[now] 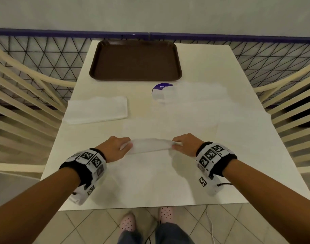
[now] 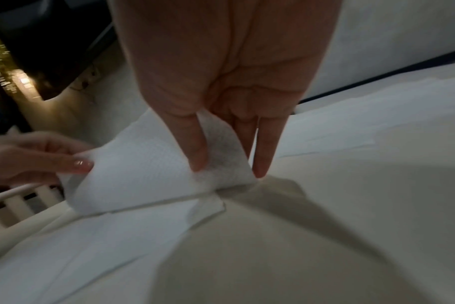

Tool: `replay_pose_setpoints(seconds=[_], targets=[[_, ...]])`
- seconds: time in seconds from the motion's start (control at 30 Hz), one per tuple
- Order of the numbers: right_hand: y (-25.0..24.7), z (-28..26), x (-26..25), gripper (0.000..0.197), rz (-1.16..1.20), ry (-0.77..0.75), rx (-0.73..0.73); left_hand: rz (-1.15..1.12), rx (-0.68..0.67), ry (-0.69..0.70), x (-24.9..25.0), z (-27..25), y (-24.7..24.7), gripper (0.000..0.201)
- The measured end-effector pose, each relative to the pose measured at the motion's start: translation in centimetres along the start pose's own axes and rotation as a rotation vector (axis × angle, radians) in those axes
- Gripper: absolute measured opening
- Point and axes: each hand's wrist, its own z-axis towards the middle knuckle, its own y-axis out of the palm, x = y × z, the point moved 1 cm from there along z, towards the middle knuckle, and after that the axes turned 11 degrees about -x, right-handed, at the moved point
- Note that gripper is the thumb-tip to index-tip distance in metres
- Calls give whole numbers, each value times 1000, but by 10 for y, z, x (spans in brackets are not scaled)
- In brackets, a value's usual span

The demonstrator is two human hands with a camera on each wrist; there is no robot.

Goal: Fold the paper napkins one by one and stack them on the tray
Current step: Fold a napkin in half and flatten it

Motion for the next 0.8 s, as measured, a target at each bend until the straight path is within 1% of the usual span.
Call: replay_pose_setpoints(seconds=[0.1,0.17,0.23,0.3,0.37,0.47,0.57,0.63,0.67,0.7,0.8], targets=[[-2,1,-1,26,68,71,15,-169,14,-63,-5,4,-2,19],[-5,4,-1,33,110,141,28,-380,12,-105,-7,9,-7,17],[-10,8,1,34,184,201,58,-634,-6,-142,-10,14,-10,15],[-16,15,3,35,209,231,54,-745,-38,-160,-16,21,-12,11],[-22,23,4,41,246,253,52,-766,-54,-171,-18,29,-14,11],[-28,34,7,41,306,278,74,-749,-26,-214,-17,44,-18,18],[-32,43,11,37,348,299,83,-726,-17,-245,-13,52,-24,17],[-33,48,14,28,354,302,89,-689,0,-259,-11,56,-28,24],[-33,50,16,28,359,307,96,-668,5,-268,-11,58,-28,28],[-32,53,18,34,368,318,101,-648,6,-279,-10,59,-29,31],[-31,57,21,42,413,325,107,-577,18,-307,-10,61,-29,34]])
